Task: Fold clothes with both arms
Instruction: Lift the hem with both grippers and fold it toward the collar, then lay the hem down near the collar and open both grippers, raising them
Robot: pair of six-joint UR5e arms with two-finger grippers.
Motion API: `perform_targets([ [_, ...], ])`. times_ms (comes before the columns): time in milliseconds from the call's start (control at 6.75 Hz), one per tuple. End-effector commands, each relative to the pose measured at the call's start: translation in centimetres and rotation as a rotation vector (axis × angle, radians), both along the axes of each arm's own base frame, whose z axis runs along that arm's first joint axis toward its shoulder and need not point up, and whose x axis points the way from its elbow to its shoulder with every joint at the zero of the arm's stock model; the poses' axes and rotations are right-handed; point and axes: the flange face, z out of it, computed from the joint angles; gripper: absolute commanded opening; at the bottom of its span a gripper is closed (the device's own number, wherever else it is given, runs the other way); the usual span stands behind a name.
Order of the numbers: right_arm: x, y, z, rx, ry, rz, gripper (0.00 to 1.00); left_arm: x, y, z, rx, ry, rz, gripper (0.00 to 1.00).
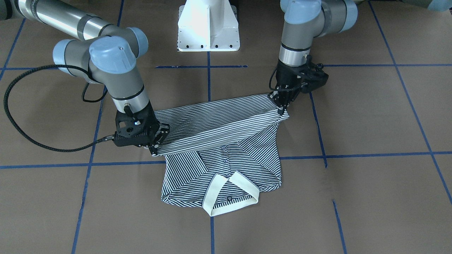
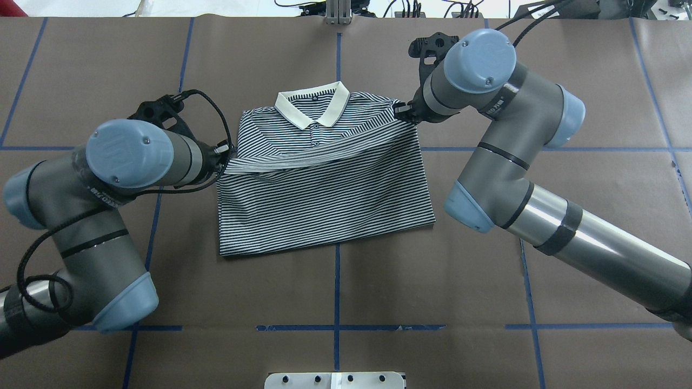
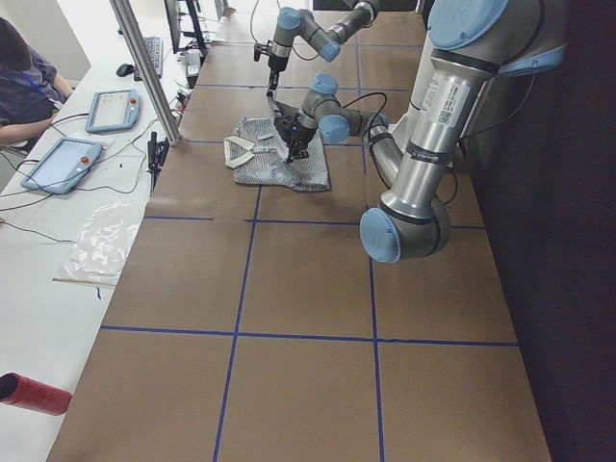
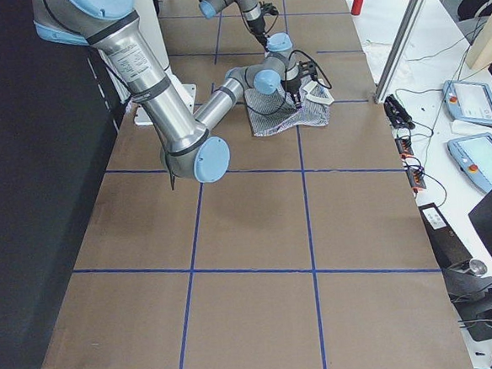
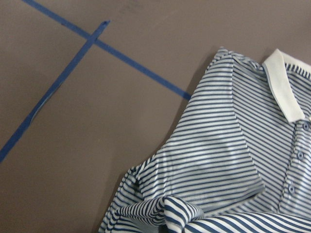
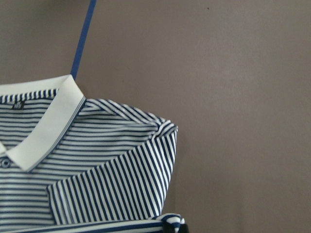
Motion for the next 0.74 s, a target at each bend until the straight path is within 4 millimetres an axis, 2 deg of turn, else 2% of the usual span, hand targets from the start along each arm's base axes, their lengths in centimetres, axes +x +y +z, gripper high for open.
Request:
perform_targets([
  [0,-2.1,-5.7,0.1,-0.003,0.013,0.040,0.00,0.6,-6.1,3.6,0.044,0.014,-0.048,0.00],
  [148,-2.0,-7.3,-0.1,-0.014,0.025,0.054,0.00,1.9,-8.0,3.8,0.032,0.002,-0.059,0.00],
  [296,-2.0,-8.8,0.3,-0.029,0.043,0.064,0.00,2.9,-9.3,5.0,0.037,0.008,-0.063,0.00],
  [593,-0.4,-10.7,1.0,-0.030,0.065,0.080,0.00,3.1,-10.3,7.0,0.035,0.003,-0.071,0.00],
])
